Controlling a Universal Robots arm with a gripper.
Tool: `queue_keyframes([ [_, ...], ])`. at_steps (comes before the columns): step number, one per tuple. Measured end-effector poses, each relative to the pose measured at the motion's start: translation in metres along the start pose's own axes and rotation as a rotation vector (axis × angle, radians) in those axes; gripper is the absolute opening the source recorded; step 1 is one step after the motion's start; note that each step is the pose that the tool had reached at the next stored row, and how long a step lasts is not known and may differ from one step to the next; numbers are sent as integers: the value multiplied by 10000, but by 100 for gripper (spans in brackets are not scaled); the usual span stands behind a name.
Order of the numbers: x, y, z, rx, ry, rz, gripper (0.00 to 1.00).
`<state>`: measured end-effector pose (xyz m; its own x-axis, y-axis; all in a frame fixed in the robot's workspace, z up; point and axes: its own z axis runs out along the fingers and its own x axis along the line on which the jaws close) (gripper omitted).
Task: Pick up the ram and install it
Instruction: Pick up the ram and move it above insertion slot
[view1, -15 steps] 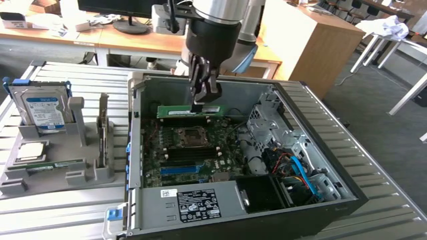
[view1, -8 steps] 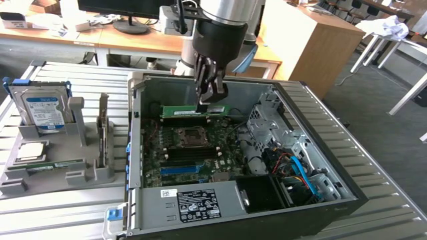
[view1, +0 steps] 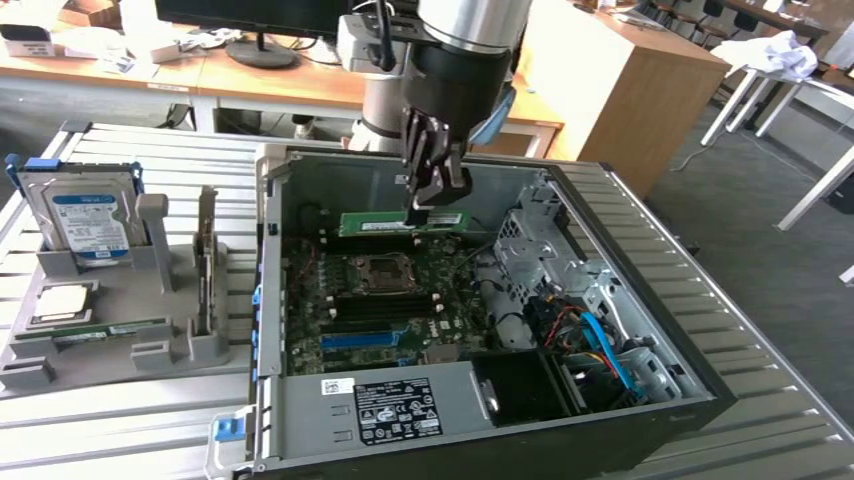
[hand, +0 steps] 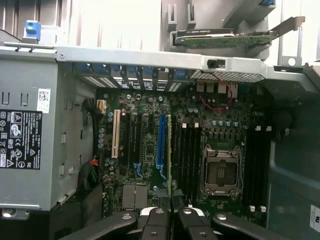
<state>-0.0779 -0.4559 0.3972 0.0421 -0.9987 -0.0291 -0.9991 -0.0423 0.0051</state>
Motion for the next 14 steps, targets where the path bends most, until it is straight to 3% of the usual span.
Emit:
queue_keyframes([
  [14, -24, -264, -1, 0, 0, 1, 13],
])
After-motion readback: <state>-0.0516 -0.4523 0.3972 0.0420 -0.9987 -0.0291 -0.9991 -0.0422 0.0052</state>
